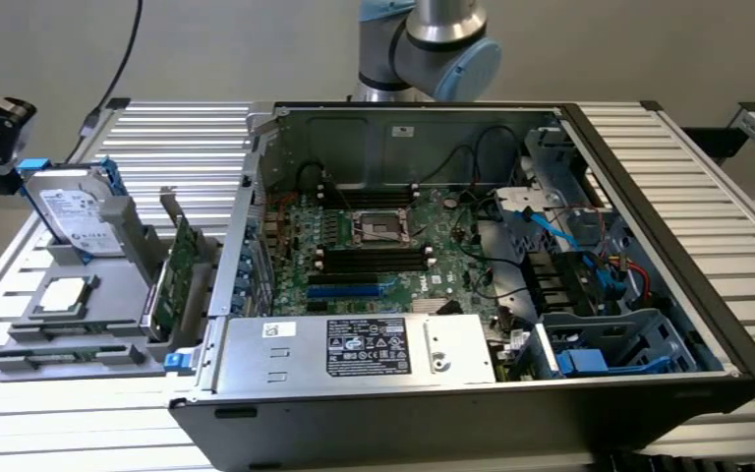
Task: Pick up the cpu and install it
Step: 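Reach for the cpu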
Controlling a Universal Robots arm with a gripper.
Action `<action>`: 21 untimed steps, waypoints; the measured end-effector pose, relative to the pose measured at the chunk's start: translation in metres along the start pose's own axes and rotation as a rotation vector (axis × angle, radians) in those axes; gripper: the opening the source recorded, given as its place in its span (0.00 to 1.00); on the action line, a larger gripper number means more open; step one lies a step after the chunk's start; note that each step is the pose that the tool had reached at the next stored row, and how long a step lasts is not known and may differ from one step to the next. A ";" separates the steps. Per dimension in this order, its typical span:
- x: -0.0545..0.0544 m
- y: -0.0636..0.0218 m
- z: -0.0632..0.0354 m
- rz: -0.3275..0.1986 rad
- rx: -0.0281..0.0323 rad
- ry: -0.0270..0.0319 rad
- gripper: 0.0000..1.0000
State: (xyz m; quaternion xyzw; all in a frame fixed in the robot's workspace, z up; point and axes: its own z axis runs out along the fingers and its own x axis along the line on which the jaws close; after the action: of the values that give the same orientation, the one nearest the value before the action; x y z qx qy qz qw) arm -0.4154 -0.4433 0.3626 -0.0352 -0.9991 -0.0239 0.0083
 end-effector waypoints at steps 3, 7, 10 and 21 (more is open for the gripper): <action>0.001 -0.0067 0.0006 0.000 0.0001 0.0019 0.11; 0.002 -0.0089 0.0005 0.000 -0.0008 0.0020 0.12; 0.002 -0.0104 0.0005 0.000 -0.0015 0.0020 0.29; 0.007 -0.0160 0.0172 0.000 -0.0016 0.0021 0.49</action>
State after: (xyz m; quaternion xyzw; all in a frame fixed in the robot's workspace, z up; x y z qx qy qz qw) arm -0.4238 -0.4578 0.3448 -0.0351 -0.9990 -0.0248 0.0093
